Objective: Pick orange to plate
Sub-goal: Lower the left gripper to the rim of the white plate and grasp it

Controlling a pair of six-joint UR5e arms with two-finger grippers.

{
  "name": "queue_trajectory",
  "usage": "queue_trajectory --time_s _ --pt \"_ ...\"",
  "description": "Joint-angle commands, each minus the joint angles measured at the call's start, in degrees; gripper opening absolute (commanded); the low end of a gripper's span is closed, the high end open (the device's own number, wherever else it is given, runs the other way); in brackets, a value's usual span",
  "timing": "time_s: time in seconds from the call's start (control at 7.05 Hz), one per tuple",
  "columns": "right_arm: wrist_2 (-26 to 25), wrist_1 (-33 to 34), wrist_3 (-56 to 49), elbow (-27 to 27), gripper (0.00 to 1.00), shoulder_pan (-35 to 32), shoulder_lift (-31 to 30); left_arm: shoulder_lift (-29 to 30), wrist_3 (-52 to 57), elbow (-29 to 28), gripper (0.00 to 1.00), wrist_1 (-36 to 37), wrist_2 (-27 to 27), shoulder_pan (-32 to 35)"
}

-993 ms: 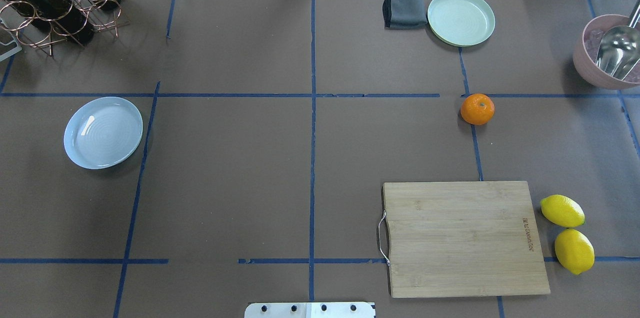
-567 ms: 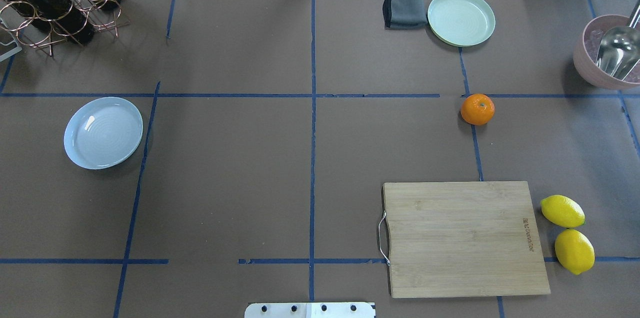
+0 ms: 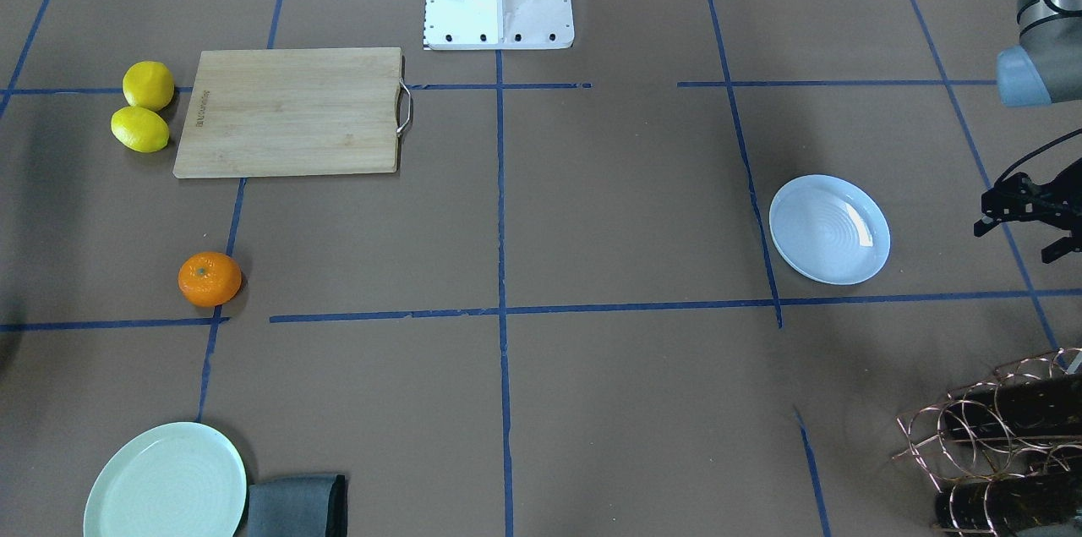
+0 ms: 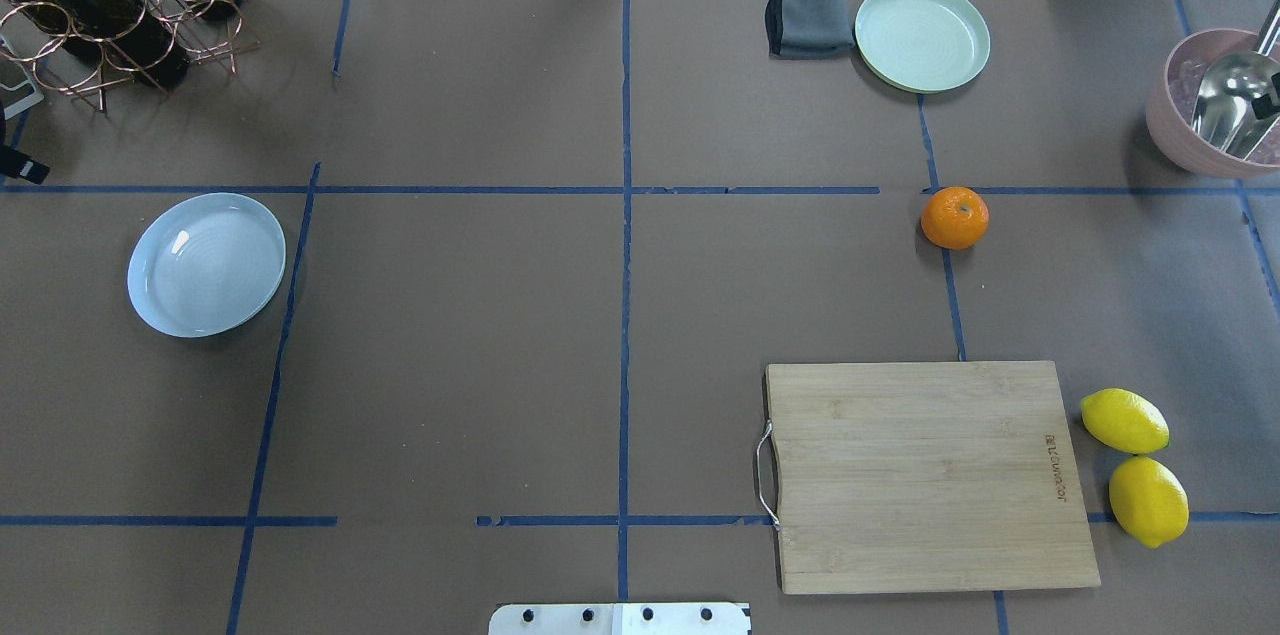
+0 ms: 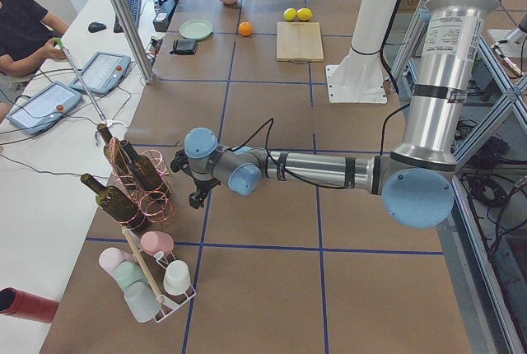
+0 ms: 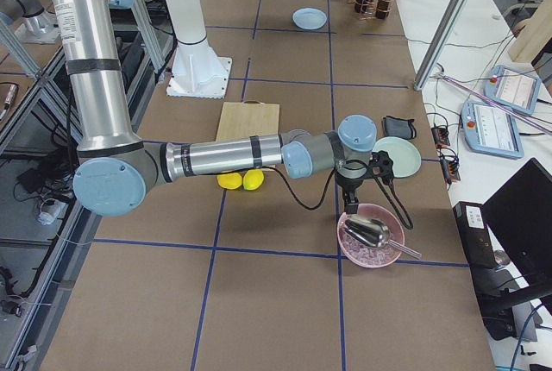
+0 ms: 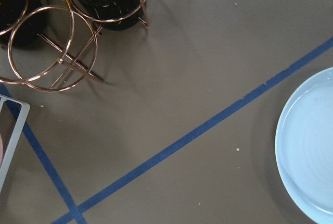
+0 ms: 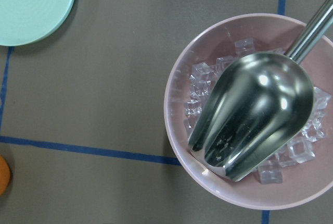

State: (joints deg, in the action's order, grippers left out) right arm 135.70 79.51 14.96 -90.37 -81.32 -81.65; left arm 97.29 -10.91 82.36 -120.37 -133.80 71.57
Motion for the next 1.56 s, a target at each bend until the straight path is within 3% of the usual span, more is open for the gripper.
queue_trajectory --time_s 0.0,0.28,0.57,0.99,1.42 --pt "0.01 -2.08 5.95 -1.30 1.00 1.86 0.44 -0.17 -14.70 -0.10 1.00 -4.76 2.64 -5.10" --pt "0.01 -2.17 10.49 -1.48 1.00 2.57 2.02 -0.52 -23.24 -0.27 1.00 -8.64 6.00 -8.71" --pt "0.00 -2.17 12.98 -3.14 1.00 3.62 2.11 -0.61 -26.33 -0.36 0.93 -9.18 6.80 -10.91" --pt "0.00 -2.17 12.99 -3.41 1.00 3.63 2.37 -0.53 -28.63 -0.62 0.93 -9.35 10.66 -14.87" --pt "0.00 -2.08 12.99 -3.50 1.00 3.63 2.37 -0.61 -29.08 -2.46 0.81 -12.59 10.93 -15.41"
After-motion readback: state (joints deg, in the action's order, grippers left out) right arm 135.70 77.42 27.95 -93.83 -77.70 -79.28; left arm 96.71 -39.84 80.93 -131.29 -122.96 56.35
